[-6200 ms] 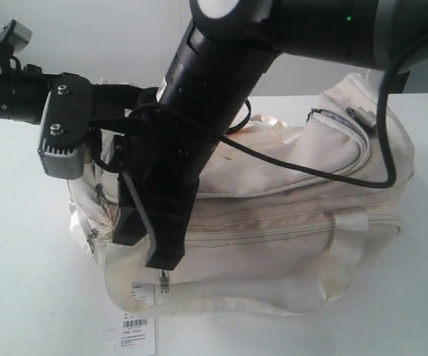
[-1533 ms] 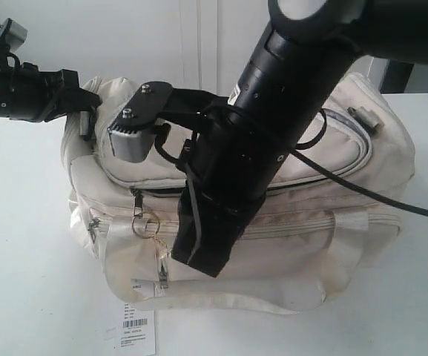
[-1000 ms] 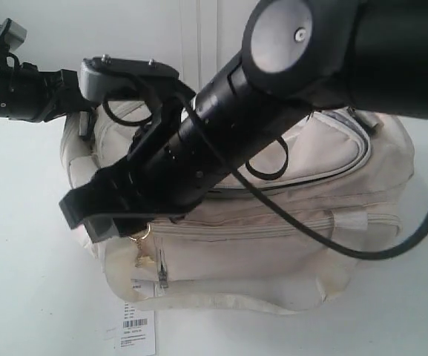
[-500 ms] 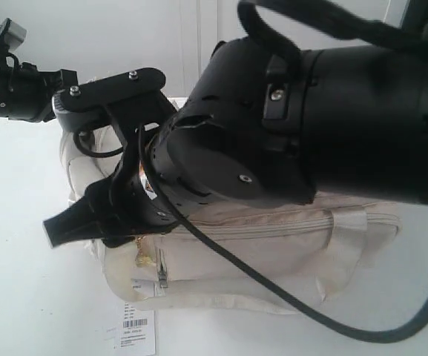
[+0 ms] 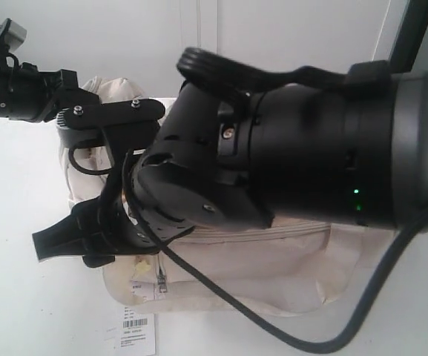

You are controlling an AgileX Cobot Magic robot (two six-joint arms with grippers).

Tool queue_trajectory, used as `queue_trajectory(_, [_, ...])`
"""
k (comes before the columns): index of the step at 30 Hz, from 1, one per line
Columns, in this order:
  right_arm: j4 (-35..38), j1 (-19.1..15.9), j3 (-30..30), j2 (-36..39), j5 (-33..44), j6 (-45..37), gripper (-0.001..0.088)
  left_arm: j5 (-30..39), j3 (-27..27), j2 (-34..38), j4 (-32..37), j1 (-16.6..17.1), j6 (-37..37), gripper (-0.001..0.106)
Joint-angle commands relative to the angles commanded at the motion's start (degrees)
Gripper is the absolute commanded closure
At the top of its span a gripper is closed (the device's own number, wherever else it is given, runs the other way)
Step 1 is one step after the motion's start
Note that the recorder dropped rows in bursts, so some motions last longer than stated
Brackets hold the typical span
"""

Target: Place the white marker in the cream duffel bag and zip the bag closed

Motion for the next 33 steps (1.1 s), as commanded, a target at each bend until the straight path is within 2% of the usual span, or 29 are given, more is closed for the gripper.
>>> queue_trajectory(3, [-4.75,0.00,0.00,0.00,3.71,3.90,0.0301,0.00,0.00,0.00,0.00,0.00,0.00,0.105])
queue_trajectory(5, [-5.26,0.00,0.00,0.00,3.35,4.49,0.0303,-0.13,0.00,0.00,0.00,0.00,0.00,0.105])
queue_trajectory(8, [-5.26,0.00,0.00,0.00,1.73,4.49,0.0363,-0.13,0.00,0.00,0.00,0.00,0.00,0.105])
queue_trajectory(15, [-5.26,0.00,0.00,0.00,-0.29,4.13,0.0666,-0.14,0.00,0.00,0.00,0.00,0.13,0.105])
queue_trajectory(18, [-5.26,0.00,0.00,0.00,-0.67,3.33,0.0872,-0.14,0.00,0.00,0.00,0.00,0.13,0.105])
queue_trajectory(27, [-5.04,0.14,0.00,-2.98,-0.68,0.65,0.0868,-0.03,0.00,0.00,0.00,0.00,0.15,0.105])
queue_trajectory(31, [-5.04,0.14,0.00,-3.07,2.23,-2.53,0.0868,0.32,0.00,0.00,0.00,0.00,-0.01,0.105])
queue_trajectory(33, [-5.04,0.14,0.00,-3.07,3.59,-4.31,0.0868,0.11,0.00,0.00,-0.65,0.00,-3.30,0.105])
